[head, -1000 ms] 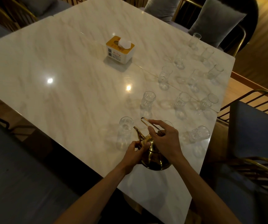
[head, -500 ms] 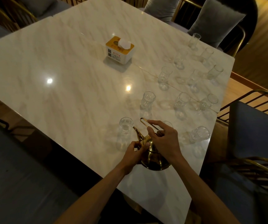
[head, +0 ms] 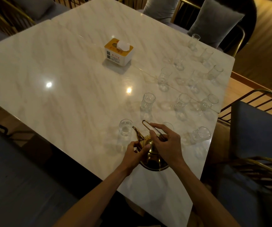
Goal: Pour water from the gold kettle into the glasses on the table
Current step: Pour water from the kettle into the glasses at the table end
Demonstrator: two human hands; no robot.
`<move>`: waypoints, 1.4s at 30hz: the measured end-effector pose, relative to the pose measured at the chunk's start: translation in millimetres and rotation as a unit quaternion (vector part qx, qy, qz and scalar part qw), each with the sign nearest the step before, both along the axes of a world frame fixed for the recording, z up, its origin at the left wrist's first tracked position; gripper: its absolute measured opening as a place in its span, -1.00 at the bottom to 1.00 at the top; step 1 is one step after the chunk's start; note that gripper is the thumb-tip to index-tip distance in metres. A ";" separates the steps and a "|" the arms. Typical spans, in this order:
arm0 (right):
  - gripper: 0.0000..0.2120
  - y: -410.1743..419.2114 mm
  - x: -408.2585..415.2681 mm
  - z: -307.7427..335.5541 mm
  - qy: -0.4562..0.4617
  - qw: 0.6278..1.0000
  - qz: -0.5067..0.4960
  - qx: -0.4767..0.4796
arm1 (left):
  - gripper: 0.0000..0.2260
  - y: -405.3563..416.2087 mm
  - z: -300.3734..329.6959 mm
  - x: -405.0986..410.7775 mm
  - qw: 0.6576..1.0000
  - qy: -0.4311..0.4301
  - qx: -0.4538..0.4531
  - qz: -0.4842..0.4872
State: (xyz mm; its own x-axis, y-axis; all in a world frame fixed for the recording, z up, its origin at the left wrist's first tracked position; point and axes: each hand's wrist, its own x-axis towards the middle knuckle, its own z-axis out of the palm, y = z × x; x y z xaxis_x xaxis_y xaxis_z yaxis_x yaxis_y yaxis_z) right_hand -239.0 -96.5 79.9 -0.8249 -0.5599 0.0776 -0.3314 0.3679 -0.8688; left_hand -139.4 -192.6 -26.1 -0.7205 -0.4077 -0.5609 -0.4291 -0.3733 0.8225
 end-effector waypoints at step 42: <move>-0.63 138.3 -22.1 20.2 0.049 0.976 -0.161 -0.137 | -0.39 108.8 48.6 -58.7 0.987 0.090 -0.120 -0.060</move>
